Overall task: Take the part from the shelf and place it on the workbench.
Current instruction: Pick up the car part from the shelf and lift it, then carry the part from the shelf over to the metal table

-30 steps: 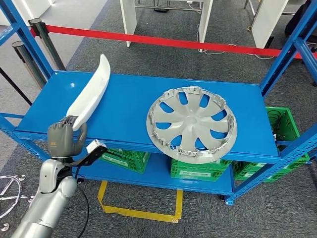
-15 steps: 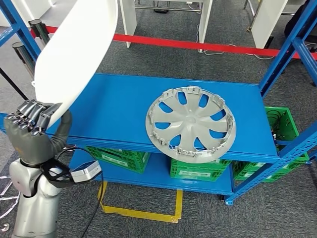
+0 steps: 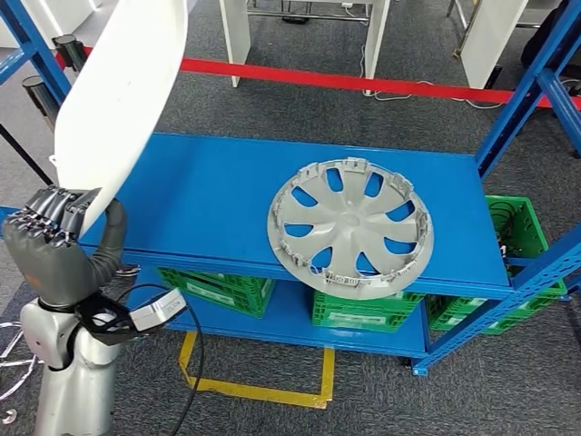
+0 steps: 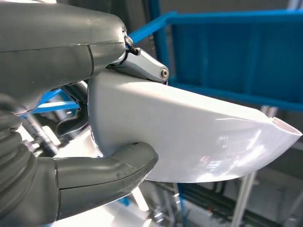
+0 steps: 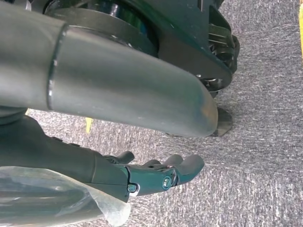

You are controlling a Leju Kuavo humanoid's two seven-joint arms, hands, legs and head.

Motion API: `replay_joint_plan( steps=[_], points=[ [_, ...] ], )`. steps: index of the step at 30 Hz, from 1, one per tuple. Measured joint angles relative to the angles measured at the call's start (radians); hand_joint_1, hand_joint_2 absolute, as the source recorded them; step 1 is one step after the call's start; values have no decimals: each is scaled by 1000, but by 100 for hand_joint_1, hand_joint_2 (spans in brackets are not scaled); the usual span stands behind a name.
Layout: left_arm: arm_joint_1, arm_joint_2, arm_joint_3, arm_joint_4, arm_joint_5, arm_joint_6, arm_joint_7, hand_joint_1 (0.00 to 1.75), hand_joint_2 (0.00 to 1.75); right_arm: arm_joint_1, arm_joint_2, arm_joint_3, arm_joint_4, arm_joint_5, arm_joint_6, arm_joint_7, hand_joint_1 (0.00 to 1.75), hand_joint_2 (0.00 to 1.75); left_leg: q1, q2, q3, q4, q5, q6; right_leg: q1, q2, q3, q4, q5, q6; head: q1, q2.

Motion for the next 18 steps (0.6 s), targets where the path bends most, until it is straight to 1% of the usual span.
replay_joint_plan(
  steps=[4,11,15,18],
  points=[
    [10,7,-15,9,-29,0,56,175,175,0,0,0,0,0,-2,0,0,0,0,0,0,0,0,0,0,0,0,0,0,0,0,0],
    [21,21,-35,14,-43,0,84,175,175,0,0,0,0,0,-2,0,0,0,0,0,0,0,0,0,0,0,0,0,0,0,0,0],
    [46,42,-41,12,-48,0,122,175,175,0,0,0,0,7,-3,1,0,0,0,0,0,0,0,0,0,0,0,0,0,0,0,0],
    [66,57,-41,8,-46,0,133,175,175,0,1,1,0,13,-5,2,0,0,0,0,0,0,0,0,0,0,0,0,0,0,0,0]
  ],
)
